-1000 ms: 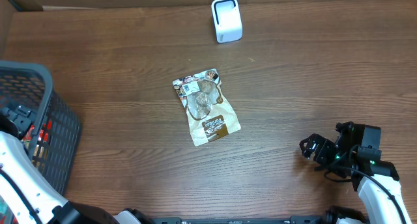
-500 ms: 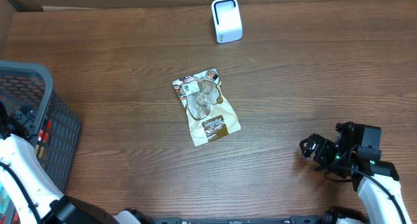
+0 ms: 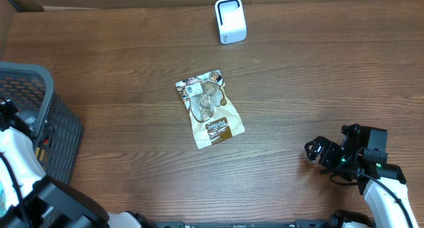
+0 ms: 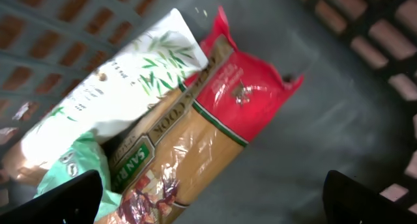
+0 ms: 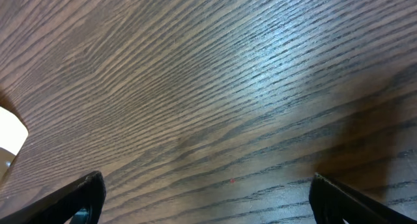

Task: Scan the item barcode
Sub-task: 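Open the left gripper and move it back over the basket, then reach into the basket and grasp the red-capped spaghetti package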

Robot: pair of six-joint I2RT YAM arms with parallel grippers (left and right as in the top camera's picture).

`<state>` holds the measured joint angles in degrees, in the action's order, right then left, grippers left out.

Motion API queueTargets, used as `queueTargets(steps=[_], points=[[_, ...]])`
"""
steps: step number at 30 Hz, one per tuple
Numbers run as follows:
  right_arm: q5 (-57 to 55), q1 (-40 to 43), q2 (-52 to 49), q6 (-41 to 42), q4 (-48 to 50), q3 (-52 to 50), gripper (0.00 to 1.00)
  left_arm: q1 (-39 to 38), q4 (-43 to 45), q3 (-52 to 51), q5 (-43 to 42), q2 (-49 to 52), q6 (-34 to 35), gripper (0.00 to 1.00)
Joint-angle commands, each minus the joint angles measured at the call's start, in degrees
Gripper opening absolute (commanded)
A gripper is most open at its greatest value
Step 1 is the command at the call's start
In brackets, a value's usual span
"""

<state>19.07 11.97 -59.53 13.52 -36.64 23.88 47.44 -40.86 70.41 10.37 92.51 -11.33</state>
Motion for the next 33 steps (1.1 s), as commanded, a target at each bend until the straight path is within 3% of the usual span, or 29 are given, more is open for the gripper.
queueTargets(steps=[1,9,19,26,29,32,33], points=[[-0.2,-0.2,0.0,0.2,0.3,-0.1,1.0,1.0,0.1,-0.9,0.3,1.7,-6.3,0.98],[-0.2,-0.2,0.0,0.2,0.3,-0.1,1.0,2.4,0.3,-0.9,-0.7,4.6,-13.0,0.97],[-0.2,-0.2,0.0,0.2,0.3,-0.1,1.0,4.3,0.6,-0.9,0.5,10.4,-13.5,0.99],[-0.2,-0.2,0.0,0.2,0.3,-0.1,1.0,4.3,1.0,-0.9,-0.7,15.7,-13.3,0.91],[-0.2,-0.2,0.0,0.2,0.3,-0.1,1.0,4.3,1.6,-0.9,-1.0,16.3,-12.8,0.75],[-0.2,-0.2,0.0,0.2,0.3,-0.1,1.0,4.3,2.4,-0.9,-1.0,16.2,-12.7,0.44],[-0.2,-0.2,0.0,0.2,0.3,-0.1,1.0,4.3,2.6,-0.9,-1.0,16.2,-12.7,0.26]])
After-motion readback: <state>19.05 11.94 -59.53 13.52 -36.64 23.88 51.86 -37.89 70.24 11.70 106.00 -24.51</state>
